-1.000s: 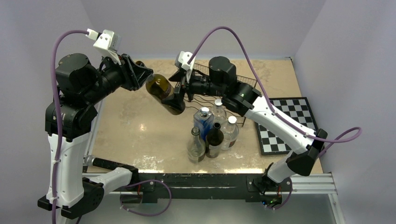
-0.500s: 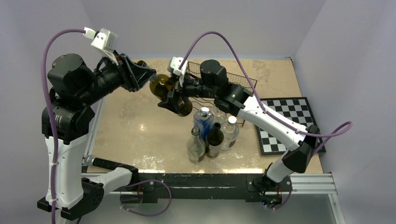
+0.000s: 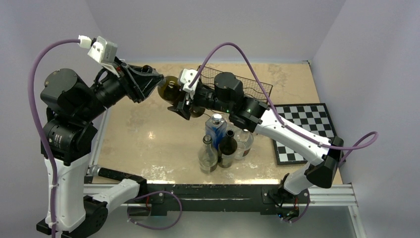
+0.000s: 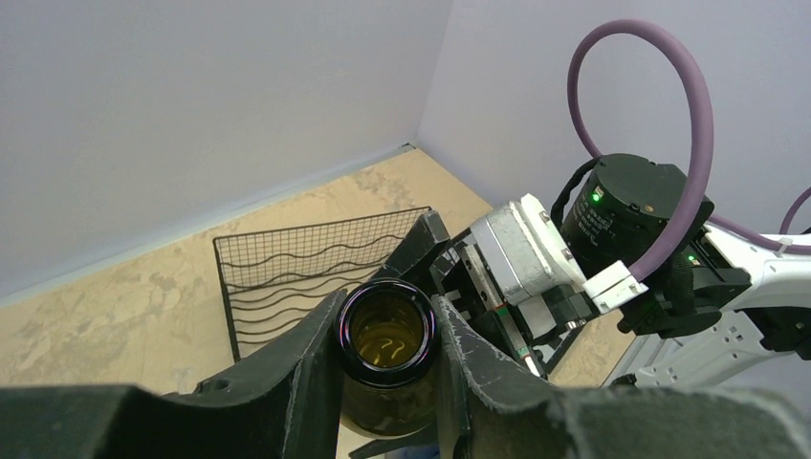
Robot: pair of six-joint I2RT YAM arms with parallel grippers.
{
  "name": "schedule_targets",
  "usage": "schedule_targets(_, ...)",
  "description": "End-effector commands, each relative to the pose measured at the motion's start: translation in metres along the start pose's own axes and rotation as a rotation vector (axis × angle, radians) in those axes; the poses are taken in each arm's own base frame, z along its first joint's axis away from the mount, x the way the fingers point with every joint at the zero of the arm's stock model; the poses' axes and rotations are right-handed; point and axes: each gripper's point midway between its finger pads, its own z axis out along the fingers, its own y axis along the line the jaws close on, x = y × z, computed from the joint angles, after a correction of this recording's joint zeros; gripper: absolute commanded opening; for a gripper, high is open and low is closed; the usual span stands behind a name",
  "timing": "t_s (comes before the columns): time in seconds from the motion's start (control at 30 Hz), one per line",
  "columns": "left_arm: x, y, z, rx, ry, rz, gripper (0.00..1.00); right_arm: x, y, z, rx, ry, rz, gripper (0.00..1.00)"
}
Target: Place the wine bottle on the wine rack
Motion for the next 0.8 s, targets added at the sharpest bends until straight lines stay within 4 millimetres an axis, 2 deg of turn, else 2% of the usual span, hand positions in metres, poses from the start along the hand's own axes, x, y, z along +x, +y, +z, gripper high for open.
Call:
schedule_targets(0.0, -0.032, -0.020, -0.025, 0.037, -0.162, 0.056, 0.46, -0.080, -0.076, -0.045, 0.358, -0.189, -0.194, 0.00)
schedule_targets(0.07, -0.031, -0.016, -0.026, 0.019, -0.170, 0.056, 0.80, -0.099, -0.090, -0.058, 0.435, -0.181, -0.272, 0.00)
schedule_targets(0.13, -0.030, -0.014, -0.028, 0.003, -0.172, 0.055, 0.98, -0.116, -0.103, -0.072, 0.506, -0.182, -0.337, 0.00)
schedule_targets(0.2, -0.029, -0.012, -0.033, -0.021, -0.180, 0.054, 0.99, -0.128, -0.114, -0.085, 0.571, -0.166, -0.426, 0.00)
schedule_targets(0.37, -0.031, -0.005, -0.046, -0.082, -0.220, 0.058, 0.99, -0.133, -0.137, -0.103, 0.720, -0.102, -0.622, 0.00)
schedule_targets(0.57, -0.043, -0.002, -0.056, -0.160, -0.204, -0.011, 0.99, -0.136, -0.135, -0.111, 0.764, -0.101, -0.871, 0.00)
schedule_targets(0.77, -0.035, -0.014, -0.043, -0.091, -0.107, -0.102, 0.99, -0.134, -0.128, -0.109, 0.779, -0.095, -1.095, 0.00)
